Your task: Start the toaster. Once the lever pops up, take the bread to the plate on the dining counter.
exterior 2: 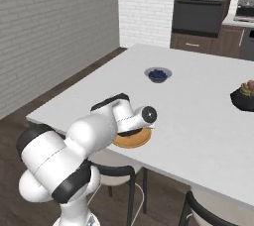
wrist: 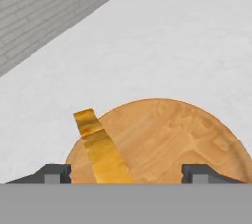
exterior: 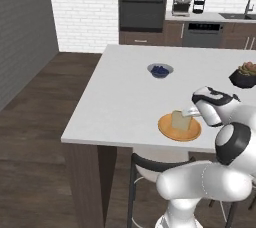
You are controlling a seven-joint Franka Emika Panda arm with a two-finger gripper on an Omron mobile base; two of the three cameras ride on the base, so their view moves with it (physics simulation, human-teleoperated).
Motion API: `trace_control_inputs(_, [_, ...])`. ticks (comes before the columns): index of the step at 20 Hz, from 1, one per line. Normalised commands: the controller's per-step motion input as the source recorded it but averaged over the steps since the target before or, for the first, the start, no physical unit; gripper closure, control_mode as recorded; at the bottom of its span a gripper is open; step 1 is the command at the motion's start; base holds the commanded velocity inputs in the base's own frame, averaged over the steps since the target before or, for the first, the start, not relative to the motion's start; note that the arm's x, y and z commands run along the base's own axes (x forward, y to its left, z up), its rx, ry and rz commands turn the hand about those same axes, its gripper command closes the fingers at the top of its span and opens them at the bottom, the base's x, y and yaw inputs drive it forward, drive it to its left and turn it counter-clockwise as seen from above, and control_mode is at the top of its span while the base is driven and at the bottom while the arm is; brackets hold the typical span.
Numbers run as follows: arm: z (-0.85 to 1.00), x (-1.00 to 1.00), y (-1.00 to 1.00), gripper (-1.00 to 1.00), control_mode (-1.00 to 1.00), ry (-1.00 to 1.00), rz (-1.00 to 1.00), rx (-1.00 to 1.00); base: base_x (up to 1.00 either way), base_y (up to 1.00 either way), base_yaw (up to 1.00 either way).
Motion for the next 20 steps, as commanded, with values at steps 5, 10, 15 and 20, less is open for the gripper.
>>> trace_control_inputs(5, [-0.25,0.04,-0.15,-1.0,-1.0,0.0,0.0,-0.1,0.0,0.0,0.0])
trace_control_inputs(10, [-0.46,0.0,-0.33,-1.0,-1.0,0.01,0.0,-0.12,0.0,0.0,0.0])
trace_control_inputs(15, [-0.1,0.03,-0.5,-1.0,-1.0,0.0,0.0,-0.07,0.0,0.0,0.0])
trace_control_inputs(20, [-0.01,0.02,-0.33,-1.0,-1.0,0.0,0.0,-0.07,0.0,0.0,0.0])
